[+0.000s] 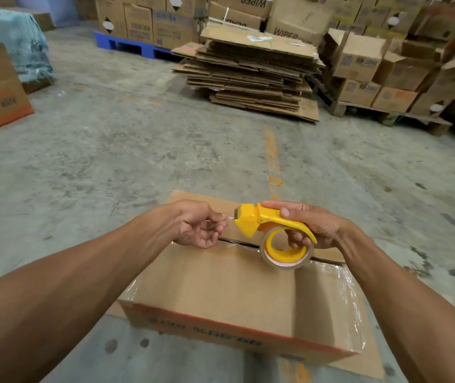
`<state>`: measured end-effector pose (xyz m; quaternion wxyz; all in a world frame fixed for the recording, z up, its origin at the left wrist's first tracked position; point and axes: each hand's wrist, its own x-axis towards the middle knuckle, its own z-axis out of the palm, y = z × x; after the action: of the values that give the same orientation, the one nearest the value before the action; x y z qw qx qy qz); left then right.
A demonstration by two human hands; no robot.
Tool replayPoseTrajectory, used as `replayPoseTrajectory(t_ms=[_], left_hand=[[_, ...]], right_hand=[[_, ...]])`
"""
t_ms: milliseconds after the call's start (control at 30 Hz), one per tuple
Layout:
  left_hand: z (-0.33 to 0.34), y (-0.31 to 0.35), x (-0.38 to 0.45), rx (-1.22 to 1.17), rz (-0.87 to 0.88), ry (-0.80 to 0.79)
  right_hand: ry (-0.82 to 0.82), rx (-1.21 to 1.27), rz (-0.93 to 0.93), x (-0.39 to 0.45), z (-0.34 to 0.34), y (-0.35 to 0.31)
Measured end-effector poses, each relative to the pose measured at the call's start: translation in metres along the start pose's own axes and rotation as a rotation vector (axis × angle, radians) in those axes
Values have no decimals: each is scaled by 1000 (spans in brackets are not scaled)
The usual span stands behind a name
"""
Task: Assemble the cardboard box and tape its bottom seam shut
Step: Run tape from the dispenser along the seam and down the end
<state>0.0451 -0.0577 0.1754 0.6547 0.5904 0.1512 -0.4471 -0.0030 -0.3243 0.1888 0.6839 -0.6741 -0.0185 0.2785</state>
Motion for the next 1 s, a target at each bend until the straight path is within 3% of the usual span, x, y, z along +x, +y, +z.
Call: replayPoseTrajectory(t_ms=[133, 267, 400, 533, 667, 1000], left_hand=[[-61, -4, 0, 19, -1, 132], [-67, -11, 5, 125, 47, 208], [-69, -8, 11, 213, 226, 381], [-85, -8, 12, 336, 432, 510], [-106, -10, 14, 453, 515, 645], [-134, -35, 30, 418, 462, 597]], right_hand=[[-16, -47, 46, -19, -11, -2], [-50, -103, 74, -19, -9, -5], [-8, -222, 82, 1, 13, -8], [58, -433, -24, 21, 33, -15], [74, -442, -81, 40, 44, -15], [78, -486, -45, 68, 52, 10]])
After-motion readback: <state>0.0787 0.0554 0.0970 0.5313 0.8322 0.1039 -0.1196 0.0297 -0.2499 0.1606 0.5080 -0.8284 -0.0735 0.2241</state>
